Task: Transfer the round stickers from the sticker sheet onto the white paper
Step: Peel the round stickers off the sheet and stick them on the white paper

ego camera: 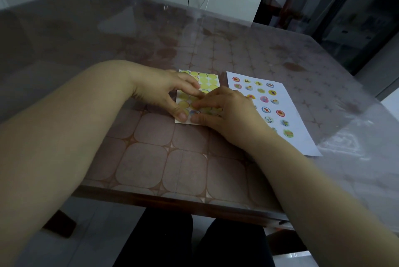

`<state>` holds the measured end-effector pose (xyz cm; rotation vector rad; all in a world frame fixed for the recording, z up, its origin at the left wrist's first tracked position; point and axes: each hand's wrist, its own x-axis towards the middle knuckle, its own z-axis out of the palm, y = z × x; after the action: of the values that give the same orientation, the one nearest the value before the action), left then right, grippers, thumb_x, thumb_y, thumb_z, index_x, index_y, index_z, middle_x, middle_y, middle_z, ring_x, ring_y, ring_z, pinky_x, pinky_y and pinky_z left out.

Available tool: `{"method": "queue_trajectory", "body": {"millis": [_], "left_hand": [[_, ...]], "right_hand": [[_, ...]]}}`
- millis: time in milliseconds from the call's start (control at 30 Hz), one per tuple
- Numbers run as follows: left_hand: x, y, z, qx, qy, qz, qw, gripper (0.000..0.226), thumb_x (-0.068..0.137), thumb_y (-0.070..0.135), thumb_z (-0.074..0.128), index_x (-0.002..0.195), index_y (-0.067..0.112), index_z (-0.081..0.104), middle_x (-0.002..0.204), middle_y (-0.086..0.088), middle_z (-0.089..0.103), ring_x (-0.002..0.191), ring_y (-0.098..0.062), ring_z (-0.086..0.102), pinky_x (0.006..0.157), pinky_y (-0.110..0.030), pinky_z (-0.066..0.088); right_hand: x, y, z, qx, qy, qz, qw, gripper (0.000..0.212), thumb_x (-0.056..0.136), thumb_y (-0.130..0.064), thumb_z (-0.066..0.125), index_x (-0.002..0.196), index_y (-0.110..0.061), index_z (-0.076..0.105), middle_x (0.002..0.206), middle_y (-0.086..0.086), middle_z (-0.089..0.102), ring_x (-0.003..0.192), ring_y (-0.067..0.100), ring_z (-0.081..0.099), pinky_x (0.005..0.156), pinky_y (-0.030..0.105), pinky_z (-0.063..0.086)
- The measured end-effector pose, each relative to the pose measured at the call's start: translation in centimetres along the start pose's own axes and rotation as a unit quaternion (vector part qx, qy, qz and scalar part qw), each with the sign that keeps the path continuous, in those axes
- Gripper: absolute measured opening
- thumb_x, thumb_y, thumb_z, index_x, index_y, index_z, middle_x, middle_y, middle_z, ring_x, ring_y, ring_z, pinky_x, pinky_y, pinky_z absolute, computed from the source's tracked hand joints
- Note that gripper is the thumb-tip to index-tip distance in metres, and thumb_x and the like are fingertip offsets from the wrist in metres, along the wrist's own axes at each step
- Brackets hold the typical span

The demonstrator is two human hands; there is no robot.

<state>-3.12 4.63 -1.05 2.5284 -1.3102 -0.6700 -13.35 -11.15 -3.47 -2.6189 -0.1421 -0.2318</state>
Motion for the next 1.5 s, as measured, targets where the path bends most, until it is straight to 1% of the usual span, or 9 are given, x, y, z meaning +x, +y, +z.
{"method": "queue_trajectory", "body": {"millis": [400, 500, 767, 900, 1033, 1167, 1300, 1400, 1500], "left_hand": [[0.1, -0.1, 0.0, -0.009, 0.011, 0.027, 1.000, 0.056, 0.071, 0.043, 0.069, 0.101, 0.069, 0.029, 0.144, 0.023, 0.021, 0.133, 0.000, 0.014, 0.106, -0.019, 0.011], [0.1, -0.1, 0.0, -0.014, 0.014, 0.022, 1.000, 0.060, 0.070, 0.042, 0.071, 0.097, 0.070, 0.025, 0.143, 0.024, 0.021, 0.133, 0.002, 0.013, 0.106, -0.018, 0.011], [0.0, 0.2, 0.0, -0.022, 0.013, 0.022, 0.999, 0.064, 0.060, 0.047, 0.070, 0.099, 0.068, 0.024, 0.144, 0.022, 0.022, 0.135, 0.002, 0.013, 0.108, -0.016, 0.009], [0.1, 0.1, -0.1, -0.020, 0.008, 0.027, 0.999, 0.069, 0.050, 0.056, 0.064, 0.107, 0.066, 0.026, 0.145, 0.022, 0.022, 0.135, 0.001, 0.013, 0.111, -0.019, 0.009], [0.2, -0.3, -0.1, -0.016, 0.020, 0.013, 1.000, 0.087, 0.051, 0.055, 0.066, 0.132, 0.046, 0.036, 0.144, 0.023, 0.025, 0.132, 0.003, 0.016, 0.108, -0.017, 0.011], [0.2, -0.5, -0.1, -0.017, 0.050, 0.031, 0.998, 0.076, 0.053, 0.051, 0.072, 0.124, 0.045, 0.047, 0.132, 0.026, 0.032, 0.120, 0.011, 0.023, 0.096, -0.005, 0.015], [0.1, -0.2, -0.5, -0.022, 0.094, 0.051, 0.994, 0.065, 0.044, 0.053, 0.073, 0.107, 0.048, 0.058, 0.131, 0.026, 0.040, 0.125, 0.010, 0.029, 0.103, -0.010, 0.016], [0.1, -0.5, -0.6, -0.022, 0.089, 0.051, 0.994, 0.062, 0.043, 0.065, 0.076, 0.102, 0.052, 0.061, 0.128, 0.034, 0.042, 0.123, 0.013, 0.032, 0.106, -0.017, 0.019], [0.3, -0.7, -0.4, -0.017, 0.082, 0.047, 0.995, 0.070, 0.036, 0.074, 0.068, 0.103, 0.055, 0.059, 0.121, 0.038, 0.047, 0.120, 0.017, 0.034, 0.106, -0.017, 0.022]], "right_hand": [[0.1, 0.0, 0.2, 0.018, 0.036, -0.034, 0.999, 0.013, 0.078, -0.031, 0.070, 0.090, -0.027, 0.073, 0.101, -0.005, 0.065, 0.099, 0.020, 0.055, 0.094, 0.043, 0.038], [0.0, 0.0, 0.1, 0.022, 0.048, -0.039, 0.998, 0.006, 0.078, -0.027, 0.071, 0.084, -0.025, 0.073, 0.091, -0.008, 0.066, 0.093, 0.017, 0.056, 0.091, 0.036, 0.039], [0.1, 0.7, -0.2, 0.078, 0.044, -0.013, 0.996, 0.005, 0.077, -0.022, 0.071, 0.077, -0.027, 0.072, 0.068, -0.025, 0.059, 0.073, -0.005, 0.055, 0.069, 0.005, 0.037], [0.5, 0.8, -0.1, 0.105, 0.046, 0.008, 0.993, 0.007, 0.078, -0.020, 0.071, 0.078, -0.026, 0.071, 0.069, -0.021, 0.061, 0.071, -0.009, 0.055, 0.070, 0.006, 0.039], [0.5, 0.4, -0.7, 0.124, 0.060, 0.020, 0.990, 0.005, 0.080, -0.021, 0.069, 0.076, -0.024, 0.070, 0.071, -0.015, 0.065, 0.072, -0.005, 0.058, 0.069, 0.008, 0.042], [-1.4, 0.6, -5.7, 0.149, 0.102, 0.064, 0.982, 0.013, 0.081, -0.037, 0.065, 0.071, -0.032, 0.072, 0.068, -0.018, 0.066, 0.055, 0.003, 0.048, 0.047, 0.007, 0.033], [-4.1, 2.8, -9.9, 0.096, -0.008, 0.149, 0.984, 0.009, 0.072, -0.043, 0.066, 0.069, -0.037, 0.072, 0.079, -0.010, 0.067, 0.076, 0.016, 0.057, 0.074, 0.032, 0.046], [-5.3, 4.1, -8.7, 0.074, -0.061, 0.206, 0.974, 0.008, 0.074, -0.036, 0.069, 0.069, -0.032, 0.073, 0.087, -0.006, 0.068, 0.082, 0.016, 0.057, 0.071, 0.029, 0.041], [-5.7, 4.7, -7.2, 0.076, -0.059, 0.216, 0.972, 0.015, 0.075, -0.036, 0.069, 0.072, -0.023, 0.073, 0.095, -0.001, 0.067, 0.099, 0.019, 0.056, 0.080, 0.032, 0.043]]}}
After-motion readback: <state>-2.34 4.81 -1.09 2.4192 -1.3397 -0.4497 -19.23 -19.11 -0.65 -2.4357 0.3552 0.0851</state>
